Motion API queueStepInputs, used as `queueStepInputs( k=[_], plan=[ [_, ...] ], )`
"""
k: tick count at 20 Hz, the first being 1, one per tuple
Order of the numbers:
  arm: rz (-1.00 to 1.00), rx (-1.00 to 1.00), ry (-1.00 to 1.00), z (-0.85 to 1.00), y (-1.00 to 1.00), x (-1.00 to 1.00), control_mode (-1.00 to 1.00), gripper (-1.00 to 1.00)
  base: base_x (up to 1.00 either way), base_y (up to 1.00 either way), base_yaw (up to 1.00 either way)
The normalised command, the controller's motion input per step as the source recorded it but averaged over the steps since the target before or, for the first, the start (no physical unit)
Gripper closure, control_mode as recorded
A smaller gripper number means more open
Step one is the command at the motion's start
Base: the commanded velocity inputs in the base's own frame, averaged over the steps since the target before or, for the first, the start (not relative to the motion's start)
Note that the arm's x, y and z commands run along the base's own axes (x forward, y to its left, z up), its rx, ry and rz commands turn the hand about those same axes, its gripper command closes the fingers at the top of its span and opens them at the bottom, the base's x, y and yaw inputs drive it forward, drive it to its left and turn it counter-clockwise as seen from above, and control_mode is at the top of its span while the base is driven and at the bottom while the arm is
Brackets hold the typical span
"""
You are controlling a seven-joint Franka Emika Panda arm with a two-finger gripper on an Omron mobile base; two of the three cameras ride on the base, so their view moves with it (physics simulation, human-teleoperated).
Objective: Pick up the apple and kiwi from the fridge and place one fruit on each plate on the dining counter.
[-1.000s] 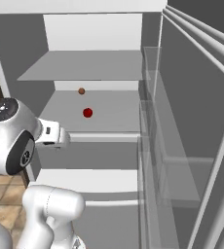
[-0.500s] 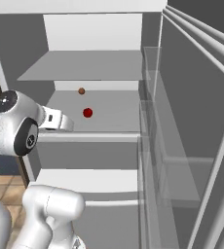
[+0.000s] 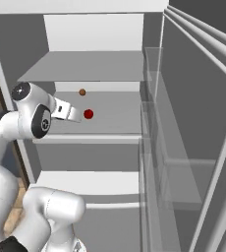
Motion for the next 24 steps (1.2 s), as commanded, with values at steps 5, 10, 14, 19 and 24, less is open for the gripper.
queueStepInputs(
  k=[5, 10, 14, 19, 24],
  plan=[
    [0.09, 0.07, 0.12, -0.06, 0.0, 0.48, -1.0, -1.0, 0.0, 0.0, 0.0],
    [0.08, 0.0, 0.01, -0.2, 0.0, 0.27, -1.0, -1.0, 0.0, 0.0, 0.0],
    [0.04, 0.0, 0.0, -0.31, 0.0, 0.42, -1.0, -1.0, 0.0, 0.0, 0.0],
    [0.05, 0.0, 0.0, -0.4, 0.0, 0.31, -1.0, -1.0, 0.0, 0.0, 0.0],
    [0.05, 0.0, 0.0, -0.05, 0.0, 0.45, -1.0, -1.0, 0.0, 0.0, 0.0]
  ],
)
